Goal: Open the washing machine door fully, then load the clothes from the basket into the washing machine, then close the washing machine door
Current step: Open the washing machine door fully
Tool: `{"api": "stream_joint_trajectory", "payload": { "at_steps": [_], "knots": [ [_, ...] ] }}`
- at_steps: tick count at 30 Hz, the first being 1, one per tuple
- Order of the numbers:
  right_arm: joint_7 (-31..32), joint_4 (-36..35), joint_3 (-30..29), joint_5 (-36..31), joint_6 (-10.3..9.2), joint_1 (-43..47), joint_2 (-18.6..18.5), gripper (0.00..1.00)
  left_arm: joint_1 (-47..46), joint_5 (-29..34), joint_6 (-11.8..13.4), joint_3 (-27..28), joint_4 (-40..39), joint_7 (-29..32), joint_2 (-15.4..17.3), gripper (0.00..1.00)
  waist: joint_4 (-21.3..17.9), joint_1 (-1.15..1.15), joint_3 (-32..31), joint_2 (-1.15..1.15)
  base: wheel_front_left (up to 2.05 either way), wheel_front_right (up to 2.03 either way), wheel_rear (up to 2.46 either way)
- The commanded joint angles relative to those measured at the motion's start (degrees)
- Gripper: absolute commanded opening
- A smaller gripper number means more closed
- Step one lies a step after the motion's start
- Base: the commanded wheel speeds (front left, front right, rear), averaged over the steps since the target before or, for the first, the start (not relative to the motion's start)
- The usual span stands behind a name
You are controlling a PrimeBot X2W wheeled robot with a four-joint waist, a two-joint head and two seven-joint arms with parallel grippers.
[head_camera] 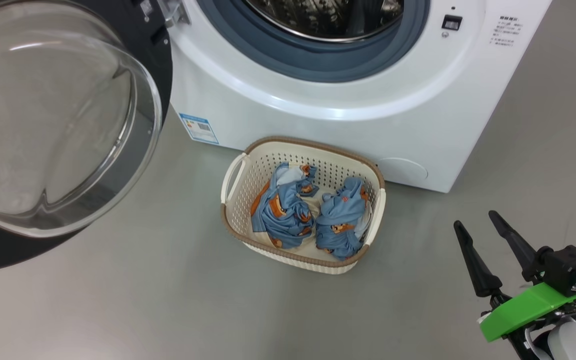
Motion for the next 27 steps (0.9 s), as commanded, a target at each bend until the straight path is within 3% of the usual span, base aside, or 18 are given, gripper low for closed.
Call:
{"api": "stream_joint_trajectory", "payload": {
  "at_steps": [1,4,5,6,7,9,10,12,19,27],
  "knots": [
    [-0.70,-1.02,1.28,-0.26,0.09,1.06,-0.22,1.00,2.05,-0.61,-0.20,0.81,-2.56,-0.30,2.31,0.00,0.33,0.00,-1.64,0.00,0.00,0.00,0.00],
    [-0.70,-0.89,1.60,-0.02,0.09,1.62,0.16,1.00,5.33,-3.86,-0.26,-2.28,-5.74,-0.30,0.86,0.00,0.33,0.00,-2.96,0.00,0.00,0.00,0.00],
    [-0.70,-0.87,1.63,0.07,0.09,1.77,0.26,1.00,6.55,-5.24,-0.27,-3.67,-6.78,-0.30,0.63,0.11,0.33,0.00,-3.31,0.00,0.00,0.00,0.00],
    [-0.70,-0.83,1.67,0.17,0.09,1.91,0.35,1.00,7.89,-6.60,-0.27,-4.89,-7.86,-0.30,0.49,0.31,0.30,0.00,-3.66,0.00,0.00,0.00,0.00],
    [-0.70,-0.82,1.71,0.24,0.09,2.04,0.43,1.00,9.30,-7.51,-0.28,-5.82,-8.95,-0.30,0.46,0.43,0.25,0.00,-3.92,0.00,0.00,0.00,0.00],
    [-0.70,-0.82,1.80,0.33,0.09,2.25,0.57,1.00,11.86,-9.86,-0.28,-7.89,-11.32,-0.30,-0.09,0.56,0.09,0.00,-4.54,0.00,0.00,0.00,0.00],
    [-0.70,-0.83,1.79,0.38,0.09,2.42,0.66,1.00,13.22,-10.40,-0.28,-8.57,-12.30,-0.30,-0.20,0.86,-0.01,0.00,-4.87,0.00,0.00,0.00,0.00],
    [-0.70,-0.88,1.81,0.48,0.09,2.81,0.85,1.00,15.65,-11.14,-0.28,-10.14,-14.24,-0.30,-0.64,1.00,-0.35,0.00,-5.57,0.00,0.00,0.00,0.00],
    [-0.70,-1.26,1.74,0.63,0.09,4.03,1.51,1.00,22.42,-11.64,-0.29,-15.74,-21.01,-0.30,-2.27,1.00,-2.44,0.00,-7.39,0.00,0.00,0.00,0.00],
    [-0.70,-1.80,1.09,0.39,0.09,4.45,1.77,1.00,26.05,-13.64,-0.29,-23.75,-26.20,-0.30,-0.79,1.00,-6.06,0.00,-6.82,0.00,0.00,0.00,0.00]
  ]
}}
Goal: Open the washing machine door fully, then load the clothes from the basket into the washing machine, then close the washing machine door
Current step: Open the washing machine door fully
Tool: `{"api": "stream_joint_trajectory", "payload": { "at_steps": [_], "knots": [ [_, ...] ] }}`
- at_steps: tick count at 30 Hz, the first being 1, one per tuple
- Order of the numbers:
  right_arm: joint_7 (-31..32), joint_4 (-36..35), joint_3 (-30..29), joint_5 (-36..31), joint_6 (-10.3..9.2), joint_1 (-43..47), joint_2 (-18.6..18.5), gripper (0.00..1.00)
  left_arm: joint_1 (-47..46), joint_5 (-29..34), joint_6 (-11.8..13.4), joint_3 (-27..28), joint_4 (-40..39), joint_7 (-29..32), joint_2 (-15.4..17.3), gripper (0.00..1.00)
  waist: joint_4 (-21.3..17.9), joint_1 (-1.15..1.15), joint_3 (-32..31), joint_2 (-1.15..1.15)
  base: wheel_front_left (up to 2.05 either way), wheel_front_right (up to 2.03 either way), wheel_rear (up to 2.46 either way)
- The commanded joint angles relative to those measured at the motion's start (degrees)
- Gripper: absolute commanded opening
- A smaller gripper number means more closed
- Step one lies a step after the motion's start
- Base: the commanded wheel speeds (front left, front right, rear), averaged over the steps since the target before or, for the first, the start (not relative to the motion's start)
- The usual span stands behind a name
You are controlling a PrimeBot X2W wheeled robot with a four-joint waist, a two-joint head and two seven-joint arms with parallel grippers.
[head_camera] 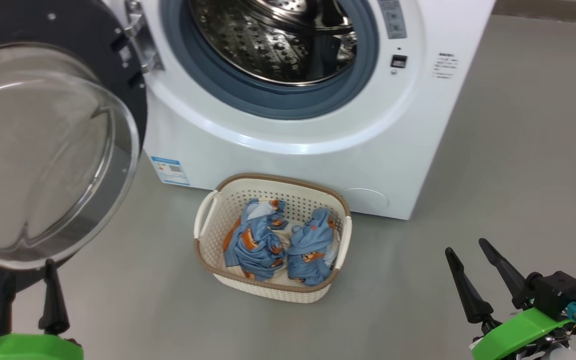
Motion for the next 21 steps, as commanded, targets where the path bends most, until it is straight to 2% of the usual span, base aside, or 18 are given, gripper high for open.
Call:
{"api": "stream_joint_trajectory", "payload": {
  "at_steps": [1,8,21],
  "knots": [
    [-0.70,-1.61,0.87,0.08,0.09,-0.09,-0.44,1.00,-0.62,-0.89,-0.14,0.90,-2.41,-0.34,2.62,1.00,-1.75,0.00,0.51,0.00,0.00,0.00,0.00],
    [-0.70,-2.04,-0.03,-0.29,0.09,-0.41,-0.19,1.00,0.31,-2.19,-0.14,-3.35,-5.21,-0.34,4.01,1.00,-5.97,0.00,1.20,0.00,0.00,0.00,0.00],
    [-0.70,-2.78,-1.08,-0.37,0.09,-1.01,0.45,1.00,0.68,-3.82,-0.14,-6.51,-6.36,-0.34,4.76,1.00,-14.72,0.00,2.07,0.00,0.00,0.00,0.00]
  ]
}}
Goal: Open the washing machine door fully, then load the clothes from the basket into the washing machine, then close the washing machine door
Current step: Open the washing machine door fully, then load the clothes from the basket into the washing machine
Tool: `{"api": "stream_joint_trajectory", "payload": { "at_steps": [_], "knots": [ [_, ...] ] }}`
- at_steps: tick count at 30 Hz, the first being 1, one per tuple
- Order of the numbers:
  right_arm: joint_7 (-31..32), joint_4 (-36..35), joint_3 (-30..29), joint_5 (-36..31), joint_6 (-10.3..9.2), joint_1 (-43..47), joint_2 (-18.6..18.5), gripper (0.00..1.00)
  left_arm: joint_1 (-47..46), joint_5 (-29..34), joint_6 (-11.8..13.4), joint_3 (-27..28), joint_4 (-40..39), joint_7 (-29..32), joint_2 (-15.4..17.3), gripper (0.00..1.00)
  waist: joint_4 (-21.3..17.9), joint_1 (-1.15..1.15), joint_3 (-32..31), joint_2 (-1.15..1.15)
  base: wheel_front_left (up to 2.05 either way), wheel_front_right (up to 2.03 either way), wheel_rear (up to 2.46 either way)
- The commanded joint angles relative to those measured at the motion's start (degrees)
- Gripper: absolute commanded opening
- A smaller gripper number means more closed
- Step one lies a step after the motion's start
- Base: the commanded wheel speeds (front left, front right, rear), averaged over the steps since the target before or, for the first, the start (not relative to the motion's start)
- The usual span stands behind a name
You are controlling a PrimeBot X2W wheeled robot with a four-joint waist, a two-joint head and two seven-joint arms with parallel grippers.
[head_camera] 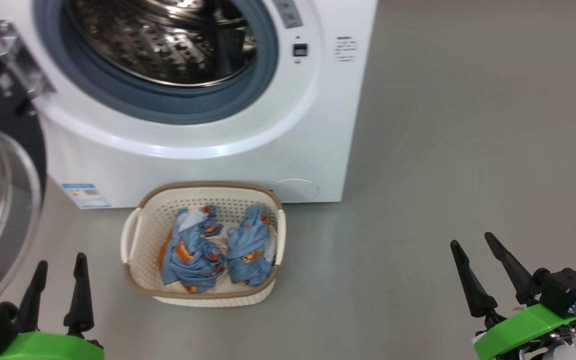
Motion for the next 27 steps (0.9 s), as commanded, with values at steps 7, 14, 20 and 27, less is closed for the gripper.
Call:
{"api": "stream_joint_trajectory", "payload": {
  "at_steps": [7,14,20,27],
  "knots": [
    [-0.70,-1.73,0.59,-0.22,0.09,-0.96,-0.16,1.00,-0.89,-0.67,-0.13,1.29,-0.87,-0.36,2.53,1.00,-6.04,0.00,0.90,0.00,0.00,0.00,0.00],
    [-0.70,-1.80,-0.09,-0.22,0.09,-0.83,0.25,1.00,-1.33,-1.03,-0.13,0.41,-0.47,-0.36,2.70,1.00,-7.43,0.00,0.84,0.00,0.00,0.00,0.00],
    [-0.70,-1.69,-0.47,-0.30,0.09,-0.76,0.38,1.00,-1.33,-1.94,-0.13,-0.05,-0.32,-0.36,2.70,1.00,-7.30,0.00,0.50,0.00,0.00,0.00,0.00],
    [-0.70,-1.72,-0.31,-0.39,0.09,-0.66,0.45,1.00,-1.19,-3.94,-0.13,-1.65,0.95,-0.36,3.56,1.00,-6.83,0.00,0.06,0.00,0.06,-0.23,0.17]
  ]
}}
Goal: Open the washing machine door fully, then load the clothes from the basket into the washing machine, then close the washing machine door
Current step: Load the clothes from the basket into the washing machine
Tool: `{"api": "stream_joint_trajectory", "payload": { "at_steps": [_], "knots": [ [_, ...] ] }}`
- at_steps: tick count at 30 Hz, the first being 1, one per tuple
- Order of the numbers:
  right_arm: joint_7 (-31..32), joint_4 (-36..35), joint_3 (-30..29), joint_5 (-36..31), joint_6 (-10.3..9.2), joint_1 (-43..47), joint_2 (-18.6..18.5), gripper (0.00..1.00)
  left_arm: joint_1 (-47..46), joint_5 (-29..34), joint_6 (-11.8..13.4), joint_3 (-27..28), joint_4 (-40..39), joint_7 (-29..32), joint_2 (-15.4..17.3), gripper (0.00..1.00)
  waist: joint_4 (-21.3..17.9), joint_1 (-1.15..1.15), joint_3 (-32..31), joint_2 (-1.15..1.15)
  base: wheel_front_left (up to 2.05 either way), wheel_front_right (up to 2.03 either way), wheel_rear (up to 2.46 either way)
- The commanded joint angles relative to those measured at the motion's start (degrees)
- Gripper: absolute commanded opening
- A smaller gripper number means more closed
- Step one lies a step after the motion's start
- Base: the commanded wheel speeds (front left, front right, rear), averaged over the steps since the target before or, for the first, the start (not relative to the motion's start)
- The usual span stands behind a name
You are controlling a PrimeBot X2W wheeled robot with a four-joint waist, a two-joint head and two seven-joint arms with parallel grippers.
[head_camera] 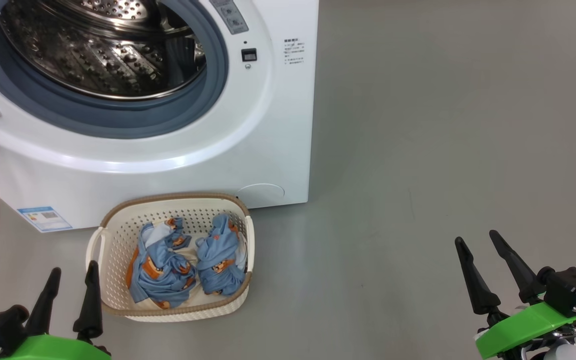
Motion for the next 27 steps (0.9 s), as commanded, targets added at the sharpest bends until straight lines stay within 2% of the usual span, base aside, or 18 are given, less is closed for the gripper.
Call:
{"api": "stream_joint_trajectory", "payload": {
  "at_steps": [1,14,27],
  "knots": [
    [-0.70,-1.51,1.22,-0.35,0.09,-0.67,-0.51,1.00,-1.21,-0.47,-0.13,1.80,-0.81,-0.36,2.14,1.00,0.08,0.00,0.00,0.00,0.25,-0.93,0.68],
    [-0.70,-1.68,1.55,-0.28,0.09,-0.87,-0.35,1.00,-2.10,-0.02,-0.13,1.34,-0.54,-0.36,2.40,1.00,-0.02,0.00,0.83,0.00,0.85,-1.53,0.68],
    [-0.70,-2.06,1.22,-0.60,0.09,-1.76,0.33,1.00,-3.46,0.47,-0.13,1.08,-0.01,-0.36,1.24,1.00,0.18,0.00,2.89,0.00,0.22,-0.22,0.00]
  ]
}}
